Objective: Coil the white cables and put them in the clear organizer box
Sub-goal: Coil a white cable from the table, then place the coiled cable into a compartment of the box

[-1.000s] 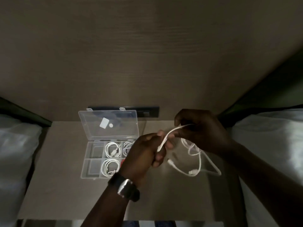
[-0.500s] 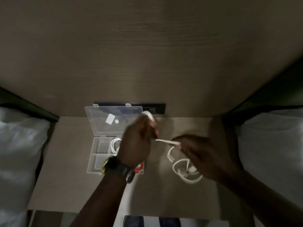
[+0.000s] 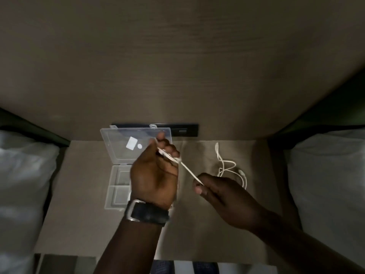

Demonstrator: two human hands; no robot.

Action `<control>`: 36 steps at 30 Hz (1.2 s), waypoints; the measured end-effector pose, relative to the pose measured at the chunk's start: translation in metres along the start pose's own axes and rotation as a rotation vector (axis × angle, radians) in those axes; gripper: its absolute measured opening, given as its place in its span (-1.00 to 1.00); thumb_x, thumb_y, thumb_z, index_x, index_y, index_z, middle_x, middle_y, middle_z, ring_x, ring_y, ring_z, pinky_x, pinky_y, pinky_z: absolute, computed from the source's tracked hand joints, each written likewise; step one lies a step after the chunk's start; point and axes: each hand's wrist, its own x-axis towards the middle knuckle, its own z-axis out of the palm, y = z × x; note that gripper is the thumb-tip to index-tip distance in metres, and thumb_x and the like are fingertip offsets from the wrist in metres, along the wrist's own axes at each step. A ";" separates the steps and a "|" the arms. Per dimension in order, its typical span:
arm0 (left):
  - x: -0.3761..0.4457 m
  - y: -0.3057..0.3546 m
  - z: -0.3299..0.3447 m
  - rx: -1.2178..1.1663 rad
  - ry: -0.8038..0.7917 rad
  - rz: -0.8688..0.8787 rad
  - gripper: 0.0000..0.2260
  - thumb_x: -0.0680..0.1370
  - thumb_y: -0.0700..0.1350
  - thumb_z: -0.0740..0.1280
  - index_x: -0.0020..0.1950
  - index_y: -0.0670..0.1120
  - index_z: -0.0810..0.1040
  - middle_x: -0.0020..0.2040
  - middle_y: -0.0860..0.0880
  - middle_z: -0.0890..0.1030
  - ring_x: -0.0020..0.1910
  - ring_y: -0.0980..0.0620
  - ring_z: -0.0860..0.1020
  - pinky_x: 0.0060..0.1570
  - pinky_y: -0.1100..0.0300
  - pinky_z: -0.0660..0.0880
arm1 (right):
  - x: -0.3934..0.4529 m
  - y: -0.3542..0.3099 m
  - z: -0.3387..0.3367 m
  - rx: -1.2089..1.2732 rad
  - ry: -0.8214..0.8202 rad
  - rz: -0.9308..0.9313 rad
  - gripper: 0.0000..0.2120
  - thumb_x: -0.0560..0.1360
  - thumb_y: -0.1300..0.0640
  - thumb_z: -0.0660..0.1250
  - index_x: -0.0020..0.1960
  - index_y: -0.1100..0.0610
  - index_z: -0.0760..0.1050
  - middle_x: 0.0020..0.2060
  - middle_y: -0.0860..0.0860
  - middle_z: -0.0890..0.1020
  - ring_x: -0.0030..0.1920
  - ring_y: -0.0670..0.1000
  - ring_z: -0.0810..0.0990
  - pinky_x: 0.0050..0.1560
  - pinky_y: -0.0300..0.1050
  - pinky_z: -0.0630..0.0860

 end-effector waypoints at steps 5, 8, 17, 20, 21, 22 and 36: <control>-0.009 -0.035 -0.017 1.062 -0.055 0.341 -0.81 0.65 -0.12 0.20 0.03 -0.20 0.54 -0.25 -0.11 0.57 -0.26 -0.01 0.54 -0.19 0.10 0.51 | 0.000 -0.020 -0.022 -0.218 0.089 -0.176 -0.82 0.65 -0.01 0.17 0.12 0.02 0.50 -0.03 -0.05 0.50 -0.15 -0.02 0.56 -0.13 0.00 0.52; -0.023 -0.047 -0.030 1.326 -0.135 0.254 -0.81 0.62 -0.16 0.19 -0.11 -0.21 0.51 -0.31 -0.06 0.59 -0.34 0.08 0.56 -0.30 0.23 0.48 | 0.001 -0.019 -0.033 -0.031 0.230 -0.087 -0.90 0.51 0.15 0.43 -0.02 -0.01 0.56 -0.17 -0.09 0.64 -0.22 -0.15 0.62 -0.20 -0.19 0.51; -0.056 -0.037 -0.041 0.972 0.124 -0.261 -0.73 0.50 -0.08 0.16 -0.31 -0.14 0.54 -0.44 -0.11 0.52 -0.57 0.09 0.29 -0.52 0.28 0.17 | -0.005 -0.006 0.017 0.503 0.155 0.150 -0.82 0.35 0.04 0.53 -0.08 0.01 0.61 -0.16 0.00 0.66 -0.11 -0.05 0.67 -0.07 -0.17 0.56; -0.053 -0.024 -0.063 1.056 0.203 -0.217 -0.72 0.45 -0.01 0.18 -0.43 -0.05 0.47 -0.45 -0.10 0.48 -0.50 0.02 0.38 -0.37 0.15 0.28 | 0.000 -0.013 0.038 0.640 0.065 0.232 -0.90 0.45 0.15 0.48 -0.05 0.03 0.63 -0.24 0.11 0.69 -0.26 0.06 0.65 -0.24 -0.09 0.58; -0.052 -0.019 -0.072 1.098 0.231 -0.176 -0.70 0.45 0.01 0.18 -0.46 -0.04 0.48 -0.48 -0.05 0.47 -0.47 0.00 0.40 -0.31 0.06 0.31 | 0.005 -0.016 0.043 0.616 0.070 0.245 -0.91 0.46 0.17 0.48 -0.06 0.03 0.65 -0.25 0.14 0.69 -0.30 0.07 0.64 -0.27 -0.08 0.57; -0.049 -0.016 -0.080 1.139 0.257 -0.123 -0.70 0.44 0.02 0.18 -0.43 -0.05 0.51 -0.48 -0.03 0.48 -0.44 -0.03 0.42 -0.28 -0.02 0.34 | 0.013 -0.020 0.048 0.595 0.080 0.257 -0.92 0.45 0.17 0.50 -0.08 0.04 0.66 -0.27 0.15 0.68 -0.34 0.04 0.62 -0.28 -0.08 0.55; 0.035 0.093 -0.208 1.688 0.268 0.521 -0.67 0.57 -0.38 0.22 0.27 -0.16 0.58 0.17 -0.17 0.64 0.14 -0.13 0.60 0.15 0.22 0.43 | 0.190 -0.037 0.165 0.378 0.234 0.295 -0.91 0.33 0.14 0.54 -0.21 0.00 0.65 -0.37 -0.07 0.64 -0.24 0.10 0.71 -0.17 0.13 0.66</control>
